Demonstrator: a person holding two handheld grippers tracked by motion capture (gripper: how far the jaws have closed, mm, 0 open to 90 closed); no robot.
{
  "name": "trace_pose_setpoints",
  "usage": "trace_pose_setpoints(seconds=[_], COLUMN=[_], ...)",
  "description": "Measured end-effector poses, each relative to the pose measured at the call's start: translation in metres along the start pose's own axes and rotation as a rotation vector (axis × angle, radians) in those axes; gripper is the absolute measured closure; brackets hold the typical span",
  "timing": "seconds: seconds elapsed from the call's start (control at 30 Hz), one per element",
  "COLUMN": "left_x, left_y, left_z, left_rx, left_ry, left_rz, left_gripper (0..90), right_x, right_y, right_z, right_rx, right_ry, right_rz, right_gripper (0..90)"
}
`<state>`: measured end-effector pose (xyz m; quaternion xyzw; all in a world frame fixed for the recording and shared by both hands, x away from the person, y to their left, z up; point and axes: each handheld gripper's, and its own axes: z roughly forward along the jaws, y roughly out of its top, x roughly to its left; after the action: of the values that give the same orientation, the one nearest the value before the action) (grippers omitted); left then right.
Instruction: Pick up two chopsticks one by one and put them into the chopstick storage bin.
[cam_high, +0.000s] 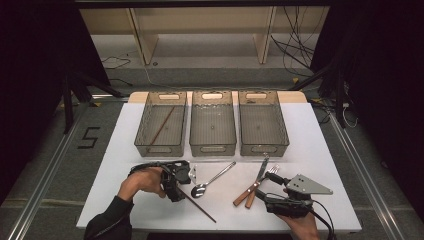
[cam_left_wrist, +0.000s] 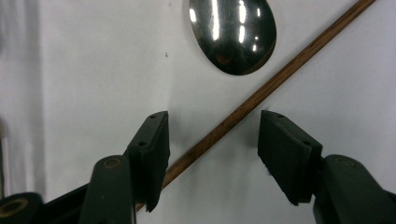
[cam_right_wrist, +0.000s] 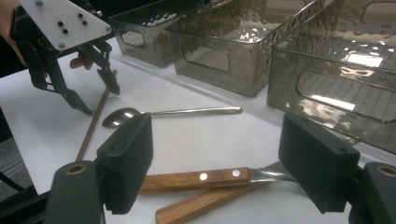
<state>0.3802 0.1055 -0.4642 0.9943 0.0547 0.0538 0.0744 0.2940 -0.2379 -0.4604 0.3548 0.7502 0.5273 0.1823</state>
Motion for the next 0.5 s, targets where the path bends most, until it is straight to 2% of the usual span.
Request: trace_pose_setpoints(seconds=[0.17, 0.5], left_x=[0.0010, -0.0010], left_y=[0.0003, 0.0015], left_z=[0.0003, -0.0004], left_rx=[0.006, 0.010], left_ry=[-0.039, -0.061], left_rz=[-0.005, 0.018], left_gripper=[49.7, 61.2], right_x=[0.0001, 0.0003], right_y=[0.0000, 0.0001], right_z=[0.0001, 0.0001], right_rx=[0.000, 0.001], right_ry=[0.000, 0.000], right_rz=[0.000, -0.001], right_gripper=[27.0, 27.0])
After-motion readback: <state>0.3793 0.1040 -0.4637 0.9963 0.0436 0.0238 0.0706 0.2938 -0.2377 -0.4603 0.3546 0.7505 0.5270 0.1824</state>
